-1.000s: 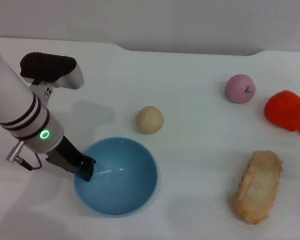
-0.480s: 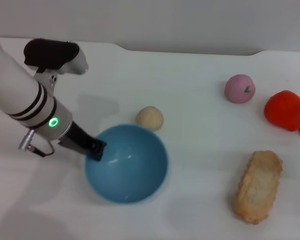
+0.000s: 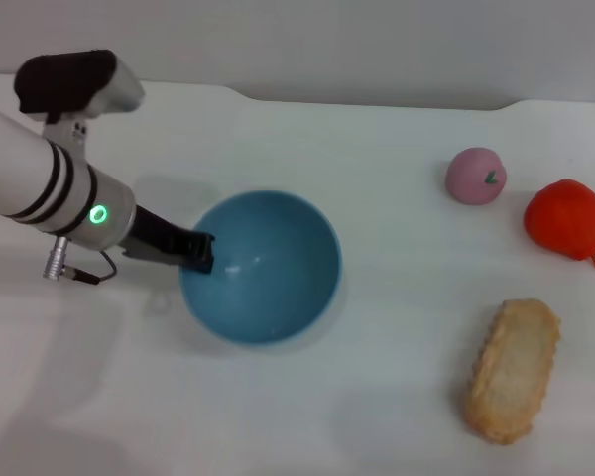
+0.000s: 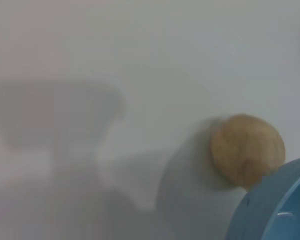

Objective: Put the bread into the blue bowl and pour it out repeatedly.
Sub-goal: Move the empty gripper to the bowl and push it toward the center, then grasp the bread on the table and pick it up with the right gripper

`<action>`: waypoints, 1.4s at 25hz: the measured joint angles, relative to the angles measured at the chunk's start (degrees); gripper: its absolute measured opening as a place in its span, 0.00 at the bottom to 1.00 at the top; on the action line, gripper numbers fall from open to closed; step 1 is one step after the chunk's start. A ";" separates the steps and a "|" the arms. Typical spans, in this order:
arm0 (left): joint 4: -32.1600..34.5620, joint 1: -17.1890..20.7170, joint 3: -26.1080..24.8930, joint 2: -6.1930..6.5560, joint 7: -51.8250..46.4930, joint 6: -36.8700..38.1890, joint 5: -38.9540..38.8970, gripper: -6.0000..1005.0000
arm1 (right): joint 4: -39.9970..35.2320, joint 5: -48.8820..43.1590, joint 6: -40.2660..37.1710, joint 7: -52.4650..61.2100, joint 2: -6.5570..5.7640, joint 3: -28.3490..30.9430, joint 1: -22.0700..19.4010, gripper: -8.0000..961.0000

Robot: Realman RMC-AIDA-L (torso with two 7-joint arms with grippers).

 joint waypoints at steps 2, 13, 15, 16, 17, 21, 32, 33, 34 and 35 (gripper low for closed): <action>-0.45 1.14 -1.04 0.01 0.17 2.24 -0.93 0.01 | -0.63 -7.08 0.15 11.55 -2.64 -0.07 1.45 0.79; 0.23 4.20 -5.84 0.03 2.63 5.44 -5.78 0.01 | -22.10 -43.26 -9.66 52.32 -7.17 -9.22 14.87 0.79; 0.48 4.31 -5.84 0.06 2.99 5.48 -5.87 0.01 | -26.82 -44.48 -13.40 56.75 -7.08 -16.53 16.50 0.79; 0.55 4.32 -5.84 0.09 3.12 5.49 -5.87 0.01 | -29.78 -44.66 -15.73 58.83 -6.81 -21.61 17.14 0.79; 0.58 4.32 -5.84 0.11 3.21 5.50 -5.87 0.01 | -32.38 -44.66 -18.09 59.92 -6.41 -26.03 17.49 0.79; 0.62 4.29 -5.83 0.26 3.86 5.50 -5.71 0.01 | -44.83 -44.48 -26.77 61.15 -2.35 -41.22 17.29 0.79; 1.82 3.41 -7.13 1.15 4.77 3.49 -5.39 0.01 | -67.80 -44.02 -36.47 75.45 3.66 -67.74 13.98 0.79; 2.04 3.36 -7.13 1.21 4.77 3.44 -5.39 0.01 | -68.97 -44.12 -36.74 76.69 3.68 -69.77 13.82 0.79; 2.24 3.32 -7.13 1.31 4.77 3.31 -5.39 0.01 | -69.77 -44.18 -36.94 77.65 3.71 -71.45 13.68 0.79; 2.36 3.31 -7.13 1.42 4.77 3.22 -5.39 0.01 | -69.77 -44.18 -36.94 77.65 3.71 -71.45 13.68 0.79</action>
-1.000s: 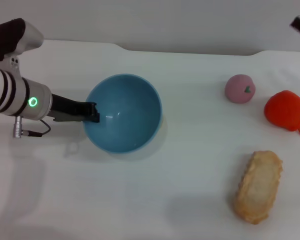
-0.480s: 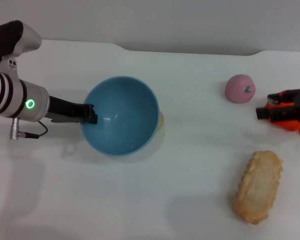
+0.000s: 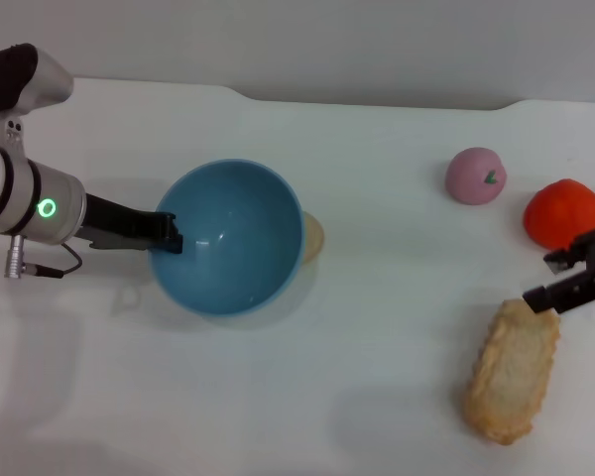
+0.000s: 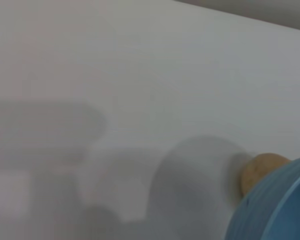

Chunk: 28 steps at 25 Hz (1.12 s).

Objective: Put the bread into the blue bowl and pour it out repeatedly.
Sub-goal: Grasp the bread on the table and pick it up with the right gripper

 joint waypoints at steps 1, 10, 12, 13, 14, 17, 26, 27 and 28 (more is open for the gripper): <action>0.14 -0.01 0.00 0.12 0.00 -0.12 0.00 0.01 | -1.57 -0.96 -0.33 3.24 0.04 -5.44 -0.23 0.79; 0.69 -0.10 0.00 0.52 0.07 -0.27 -0.01 0.01 | 0.75 -2.18 4.31 12.18 0.40 -17.82 0.52 0.79; 0.72 -0.14 -0.03 0.61 0.39 -0.27 -0.02 0.01 | 1.35 -2.06 5.92 12.82 0.45 -20.04 0.28 0.79; 0.72 -0.16 -0.06 0.64 0.52 -0.27 -0.02 0.01 | 1.57 -2.06 6.55 12.95 0.47 -21.05 0.19 0.79; 0.72 -0.20 -0.07 0.66 0.53 -0.27 -0.02 0.02 | 1.81 -2.06 7.01 12.98 0.48 -21.71 0.19 0.79; 0.72 -0.31 -0.09 0.71 0.58 -0.27 -0.03 0.02 | 2.62 -2.23 8.31 13.00 0.44 -23.50 0.32 0.79; 0.77 -0.30 -0.18 0.81 0.60 -0.04 -0.03 0.02 | 2.55 -3.26 11.24 12.45 0.34 -29.93 0.04 0.79; 0.77 -0.30 -0.18 0.81 0.61 -0.01 -0.03 0.02 | 3.11 -4.09 12.12 12.75 0.40 -32.09 0.04 0.79; 0.77 -0.30 -0.18 0.81 0.61 -0.01 -0.03 0.01 | 3.11 -4.09 12.12 12.75 0.40 -32.09 0.04 0.79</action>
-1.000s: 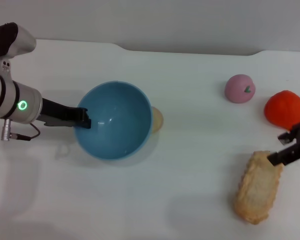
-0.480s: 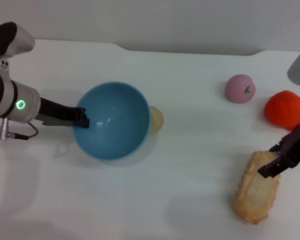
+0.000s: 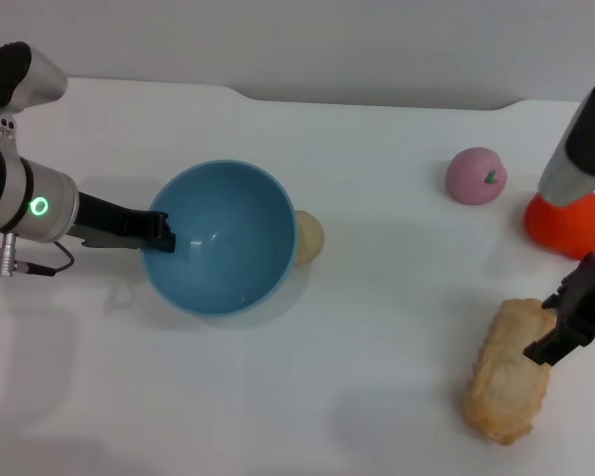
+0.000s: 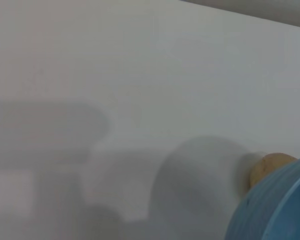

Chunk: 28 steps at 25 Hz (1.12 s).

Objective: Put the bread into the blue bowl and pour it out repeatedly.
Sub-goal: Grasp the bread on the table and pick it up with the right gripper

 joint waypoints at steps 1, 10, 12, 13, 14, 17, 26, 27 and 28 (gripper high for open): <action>0.00 0.00 0.00 0.00 0.00 0.01 0.00 0.01 | 0.32 -0.21 0.49 0.08 0.03 -0.97 0.00 0.79; 0.42 -0.18 0.00 0.00 0.00 0.06 0.01 0.02 | 6.47 2.72 6.37 0.25 0.10 -5.34 0.59 0.79; 0.56 -0.39 -0.08 0.00 0.00 0.08 0.01 0.02 | 8.06 3.81 7.45 0.25 0.11 -6.01 0.73 0.79; 0.58 -0.49 -0.12 0.00 0.00 0.08 0.01 0.02 | 8.95 4.06 8.08 0.26 0.10 -6.44 0.85 0.79; 0.60 -0.60 -0.19 0.00 0.00 0.09 0.01 0.02 | 9.74 4.25 8.60 0.29 0.11 -6.76 0.94 0.79; 0.60 -0.96 -0.52 0.00 0.04 -0.01 0.01 0.02 | 12.60 4.93 10.20 0.65 0.10 -7.73 1.55 0.79; 0.60 -1.23 -0.66 -0.01 0.09 -0.23 0.01 0.02 | 15.03 5.56 11.50 1.14 0.10 -10.52 2.17 0.79; 0.60 -1.23 -0.69 -0.02 0.09 -0.25 0.01 0.02 | 15.02 5.53 11.52 1.21 0.06 -11.03 2.19 0.77; 0.60 -1.23 -0.70 -0.06 0.09 -0.26 0.01 0.01 | 15.02 5.48 11.54 1.21 0.00 -11.50 2.19 0.76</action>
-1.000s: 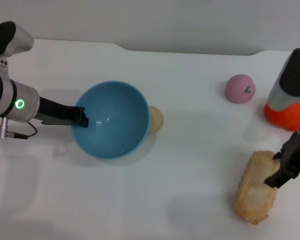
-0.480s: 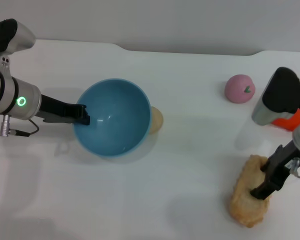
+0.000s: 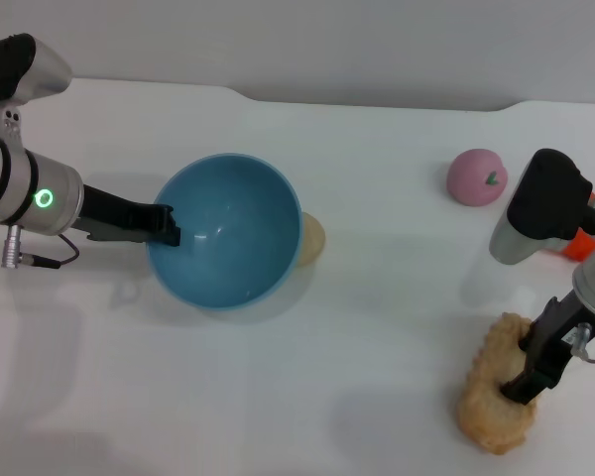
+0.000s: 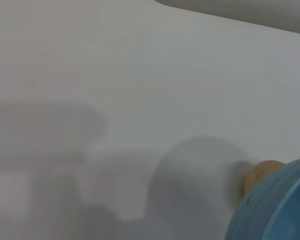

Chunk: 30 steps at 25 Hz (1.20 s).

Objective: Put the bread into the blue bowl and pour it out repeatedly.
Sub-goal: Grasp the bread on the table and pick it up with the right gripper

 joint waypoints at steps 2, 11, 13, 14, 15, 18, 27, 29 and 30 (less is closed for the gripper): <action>0.00 0.00 0.00 -0.01 0.00 -0.01 0.00 0.02 | -0.57 -0.04 0.05 -0.03 -0.02 -0.70 -0.20 0.73; 0.11 -0.02 0.00 0.05 0.00 -0.64 0.00 0.02 | -9.28 0.44 -1.25 -0.08 0.11 1.43 -4.86 0.64; 0.12 -0.07 -0.04 0.14 0.00 -0.79 -0.01 0.02 | -10.23 1.27 -1.56 -0.22 0.07 3.06 -5.37 0.62; 0.13 -0.07 -0.06 0.22 0.00 -0.91 -0.01 0.02 | -10.69 2.16 -1.80 -0.42 -0.01 3.92 -5.64 0.62; 0.14 -0.10 -0.07 0.31 0.00 -0.99 0.00 0.02 | -11.18 2.94 -2.14 -0.79 -0.08 4.87 -5.93 0.61; 0.16 -0.39 -0.12 0.57 0.00 -1.38 0.00 0.02 | -12.90 4.04 -3.42 -2.19 -0.18 8.06 -6.78 0.58; 1.21 -1.71 -0.26 1.34 -0.01 -2.67 0.00 0.02 | -17.07 7.06 -4.68 -4.41 -0.23 13.42 -9.08 0.51; 2.02 -2.63 -0.20 1.77 -0.01 -4.26 0.15 0.02 | -20.25 7.75 -4.73 -4.95 -0.20 14.46 -9.86 0.49; 2.27 -3.09 -0.12 1.89 -0.01 -5.04 0.45 0.02 | -21.65 8.14 -4.71 -5.16 -0.18 14.89 -10.05 0.48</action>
